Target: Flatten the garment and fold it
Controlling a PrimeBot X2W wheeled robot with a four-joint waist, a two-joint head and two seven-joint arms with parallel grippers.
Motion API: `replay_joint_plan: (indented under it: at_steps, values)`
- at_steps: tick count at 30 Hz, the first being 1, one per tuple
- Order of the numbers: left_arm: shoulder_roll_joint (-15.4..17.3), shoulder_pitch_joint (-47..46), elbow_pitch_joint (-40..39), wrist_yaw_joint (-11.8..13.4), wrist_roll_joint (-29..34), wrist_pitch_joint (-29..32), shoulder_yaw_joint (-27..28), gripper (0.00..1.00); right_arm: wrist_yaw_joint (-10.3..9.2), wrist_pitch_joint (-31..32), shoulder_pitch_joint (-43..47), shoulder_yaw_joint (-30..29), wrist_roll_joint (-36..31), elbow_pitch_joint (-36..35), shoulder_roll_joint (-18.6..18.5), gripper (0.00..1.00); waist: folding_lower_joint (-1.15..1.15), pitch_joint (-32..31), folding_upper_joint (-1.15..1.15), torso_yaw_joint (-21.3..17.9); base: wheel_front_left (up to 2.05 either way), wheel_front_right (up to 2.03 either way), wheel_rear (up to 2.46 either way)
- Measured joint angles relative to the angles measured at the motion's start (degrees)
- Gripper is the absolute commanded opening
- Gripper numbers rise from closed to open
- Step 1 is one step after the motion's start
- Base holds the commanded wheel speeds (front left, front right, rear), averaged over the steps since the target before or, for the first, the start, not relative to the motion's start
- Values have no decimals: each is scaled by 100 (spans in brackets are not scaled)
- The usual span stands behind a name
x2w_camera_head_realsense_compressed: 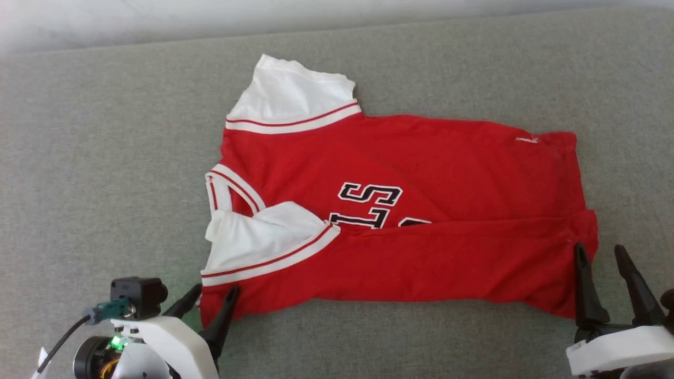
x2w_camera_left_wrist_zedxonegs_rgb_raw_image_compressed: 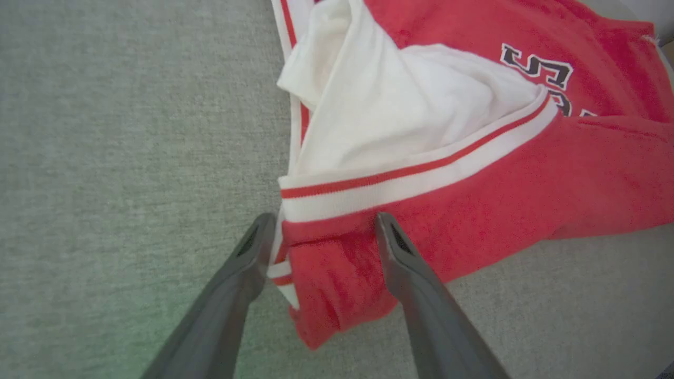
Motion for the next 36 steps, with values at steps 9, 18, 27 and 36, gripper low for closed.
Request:
replay_joint_plan:
  at_steps: [9, 18, 27, 36]
  values:
    - [172, -7, -357, 430, -136, 929, 15, 33, 0, 18, -240, 211, -14, 103, 3, 100, 0, 195, 0, -58, 0, 0, 0]
    - [67, -9, -350, 435, -237, 886, -18, 0, 0, 1325, -407, 118, -58, -126, -193, 100, 0, 135, 0, -42, 0, 0, 0]
    - [-23, -18, -352, 420, -237, 722, -76, 0, -1, 3041, 18, -299, 8, -332, -136, 100, -1, 207, 0, 45, 0, 0, 0]
    - [-76, -49, -265, 410, -256, 622, -101, 0, -4, 3493, 23, -208, 315, -366, -85, 0, -1, 199, 0, 83, 0, 0, 0]
